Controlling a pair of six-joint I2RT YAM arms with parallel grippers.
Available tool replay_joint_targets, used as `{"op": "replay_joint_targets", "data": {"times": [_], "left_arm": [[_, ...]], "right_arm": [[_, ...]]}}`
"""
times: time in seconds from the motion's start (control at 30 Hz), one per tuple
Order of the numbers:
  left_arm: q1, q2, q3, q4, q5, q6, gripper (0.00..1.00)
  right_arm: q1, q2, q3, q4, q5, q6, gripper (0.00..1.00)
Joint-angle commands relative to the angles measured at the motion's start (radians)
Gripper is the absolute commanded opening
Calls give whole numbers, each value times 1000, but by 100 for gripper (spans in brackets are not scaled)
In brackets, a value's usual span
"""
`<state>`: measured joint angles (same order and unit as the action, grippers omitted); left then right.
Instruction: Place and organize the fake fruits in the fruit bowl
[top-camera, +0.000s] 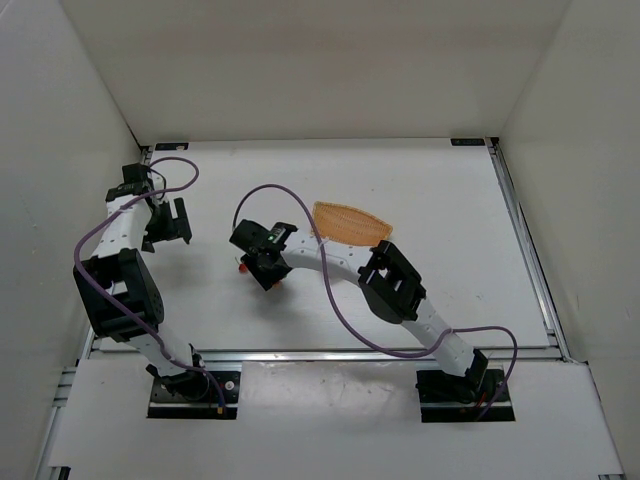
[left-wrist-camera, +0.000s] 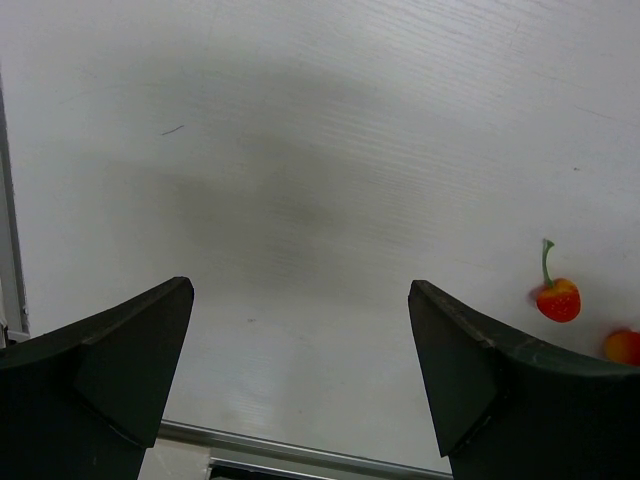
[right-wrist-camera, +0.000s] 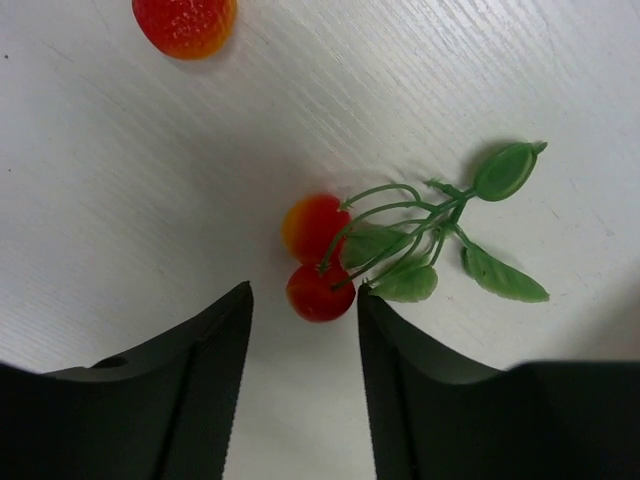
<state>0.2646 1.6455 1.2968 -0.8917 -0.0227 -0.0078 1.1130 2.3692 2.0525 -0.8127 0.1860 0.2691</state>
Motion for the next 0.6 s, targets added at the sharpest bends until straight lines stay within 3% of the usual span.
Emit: {"op": "replay_joint_targets", "data": {"times": [0.0, 0.27, 0.37, 0.4, 0.43, 0.47, 0.57], "left_arm": [[-2, -35, -7, -7, -14, 3, 100], [-2, -26, -7, -7, -14, 3, 100], [-11, -35, -16, -7, -14, 22, 100], [-11, -35, -16, -7, -14, 22, 100], [-11, -35, -16, -7, -14, 22, 100], [-11, -35, -16, -7, -14, 22, 100], [-11, -35, -16, -7, -14, 31, 100]], "right_arm": [[1, 18, 44, 6, 4, 12, 48], [1, 19, 35, 6, 47, 21, 28], [1, -4, 35, 15, 56, 21, 26], [1, -4, 35, 15, 47, 12, 30], [1, -4, 35, 24, 17, 2, 46], [1, -4, 47, 24, 17, 2, 56], [1, 7, 67, 24, 7, 13, 66]]}}
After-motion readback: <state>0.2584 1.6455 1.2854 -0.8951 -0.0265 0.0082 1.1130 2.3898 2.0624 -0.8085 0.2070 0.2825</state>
